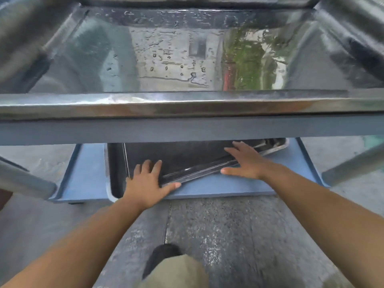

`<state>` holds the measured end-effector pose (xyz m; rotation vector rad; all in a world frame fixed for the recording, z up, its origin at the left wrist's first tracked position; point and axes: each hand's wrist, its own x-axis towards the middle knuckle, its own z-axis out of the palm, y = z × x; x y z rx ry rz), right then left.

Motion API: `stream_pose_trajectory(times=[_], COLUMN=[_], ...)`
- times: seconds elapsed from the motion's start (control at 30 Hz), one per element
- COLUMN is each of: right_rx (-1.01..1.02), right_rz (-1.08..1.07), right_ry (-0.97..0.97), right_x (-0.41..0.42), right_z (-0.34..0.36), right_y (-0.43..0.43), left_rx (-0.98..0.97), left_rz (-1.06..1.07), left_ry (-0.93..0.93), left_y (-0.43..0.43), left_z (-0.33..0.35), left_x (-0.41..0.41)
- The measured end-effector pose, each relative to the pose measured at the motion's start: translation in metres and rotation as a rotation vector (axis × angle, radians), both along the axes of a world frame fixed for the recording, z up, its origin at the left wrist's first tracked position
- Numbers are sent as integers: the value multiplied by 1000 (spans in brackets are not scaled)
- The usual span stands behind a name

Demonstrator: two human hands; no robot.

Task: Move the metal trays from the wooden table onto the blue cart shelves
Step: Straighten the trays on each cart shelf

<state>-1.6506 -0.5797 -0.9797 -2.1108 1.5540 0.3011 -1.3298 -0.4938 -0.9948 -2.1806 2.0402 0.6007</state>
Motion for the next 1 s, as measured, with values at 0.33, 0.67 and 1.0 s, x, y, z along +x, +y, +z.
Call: stream_pose_trajectory(times=[0.33,0.67,1.0], right_rx=[54,107,81], right_rz=[-47,-175,-295], right_ry=[206,251,285], right_x=[-10,-1,14], right_z=[-16,-22,-33], right_y=[-28,-15,-3], left_rx=[3,-21,-118], left_rz=[34,-85,-272], left_ry=[-38,-89,-126], left_y=[0,-28,-76], left_z=[-25,-31,-27], left_x=[3,22,44])
